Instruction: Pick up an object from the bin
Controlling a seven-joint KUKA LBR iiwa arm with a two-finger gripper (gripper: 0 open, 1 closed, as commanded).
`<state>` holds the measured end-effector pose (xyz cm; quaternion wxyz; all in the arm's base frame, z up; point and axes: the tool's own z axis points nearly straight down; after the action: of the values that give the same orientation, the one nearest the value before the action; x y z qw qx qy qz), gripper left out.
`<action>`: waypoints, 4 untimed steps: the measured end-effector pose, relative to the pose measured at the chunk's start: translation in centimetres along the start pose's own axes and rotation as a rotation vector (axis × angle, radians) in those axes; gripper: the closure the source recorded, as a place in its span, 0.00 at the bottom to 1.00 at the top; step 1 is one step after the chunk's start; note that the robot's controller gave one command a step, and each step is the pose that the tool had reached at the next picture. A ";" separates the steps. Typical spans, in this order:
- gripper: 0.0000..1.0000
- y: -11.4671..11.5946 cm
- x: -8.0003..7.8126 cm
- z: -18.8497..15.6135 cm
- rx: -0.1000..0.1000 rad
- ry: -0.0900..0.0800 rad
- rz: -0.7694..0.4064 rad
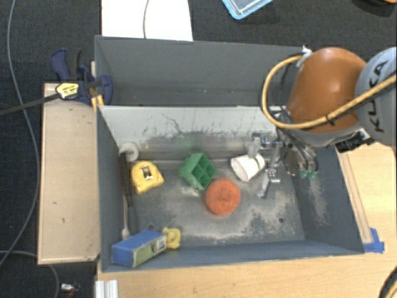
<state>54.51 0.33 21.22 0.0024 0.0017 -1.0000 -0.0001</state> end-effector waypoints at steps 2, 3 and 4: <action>0.00 1.2 -0.9 4.9 0.000 -0.012 -0.114; 0.00 3.4 -3.4 8.2 0.003 -0.019 -0.357; 0.00 3.8 -2.2 7.4 0.001 -0.011 -0.251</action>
Offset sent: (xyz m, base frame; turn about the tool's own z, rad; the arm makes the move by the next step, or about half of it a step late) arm 0.0178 0.0318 -0.1422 -0.3101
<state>56.69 4.18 13.77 -0.0031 0.1267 -0.9919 0.0000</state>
